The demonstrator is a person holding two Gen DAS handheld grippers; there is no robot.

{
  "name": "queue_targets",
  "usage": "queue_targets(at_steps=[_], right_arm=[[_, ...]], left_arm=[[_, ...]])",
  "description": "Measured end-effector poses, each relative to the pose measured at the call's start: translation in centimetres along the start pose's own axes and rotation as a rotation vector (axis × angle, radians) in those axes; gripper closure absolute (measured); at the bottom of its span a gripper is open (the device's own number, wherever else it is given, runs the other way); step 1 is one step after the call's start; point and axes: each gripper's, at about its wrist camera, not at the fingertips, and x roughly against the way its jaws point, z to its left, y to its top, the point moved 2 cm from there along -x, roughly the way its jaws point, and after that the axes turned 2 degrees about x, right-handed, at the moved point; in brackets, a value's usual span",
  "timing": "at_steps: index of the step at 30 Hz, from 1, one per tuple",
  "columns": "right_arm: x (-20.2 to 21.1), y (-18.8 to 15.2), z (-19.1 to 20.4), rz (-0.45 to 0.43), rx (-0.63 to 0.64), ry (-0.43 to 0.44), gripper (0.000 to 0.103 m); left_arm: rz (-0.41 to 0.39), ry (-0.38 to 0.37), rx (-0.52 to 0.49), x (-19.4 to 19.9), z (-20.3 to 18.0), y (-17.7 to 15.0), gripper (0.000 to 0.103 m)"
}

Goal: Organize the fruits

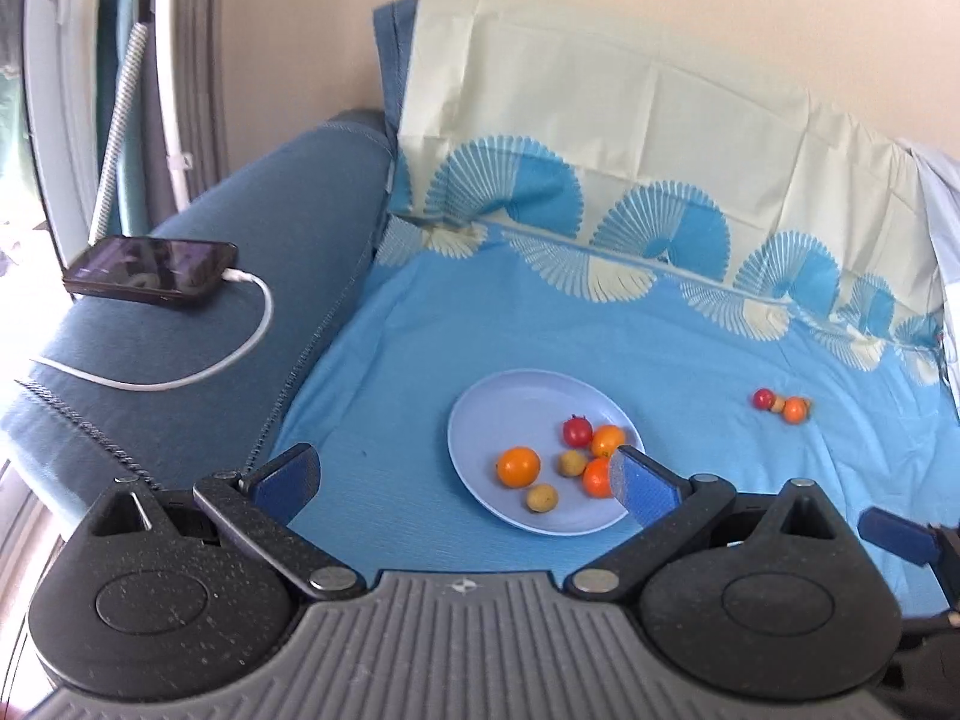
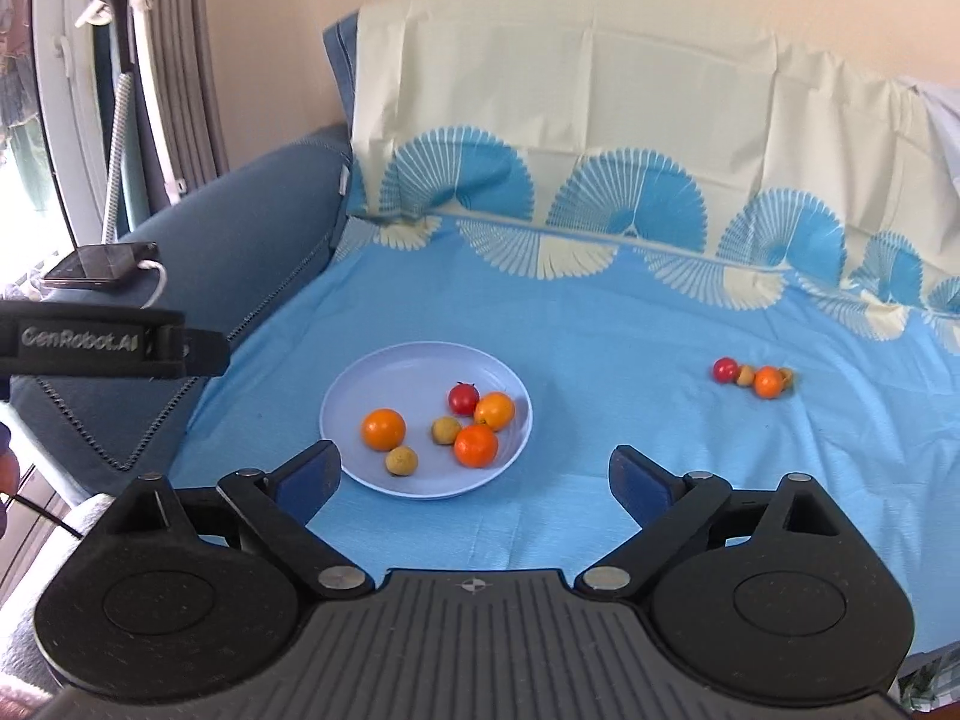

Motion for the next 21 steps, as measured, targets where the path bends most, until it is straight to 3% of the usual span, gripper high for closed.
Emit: queue_targets(at_steps=[9,21], right_arm=[[3.8,-0.1,0.1,-0.070,0.012,0.000,0.006],[4.2,-0.2,0.0,-0.082,0.001,-0.002,0.006]], left_arm=[[-0.041,-0.002,-0.015,3.1,-0.8,-0.1,0.000],[-0.047,-0.001,-0.021,3.4,-1.0,-0.1,0.000]])
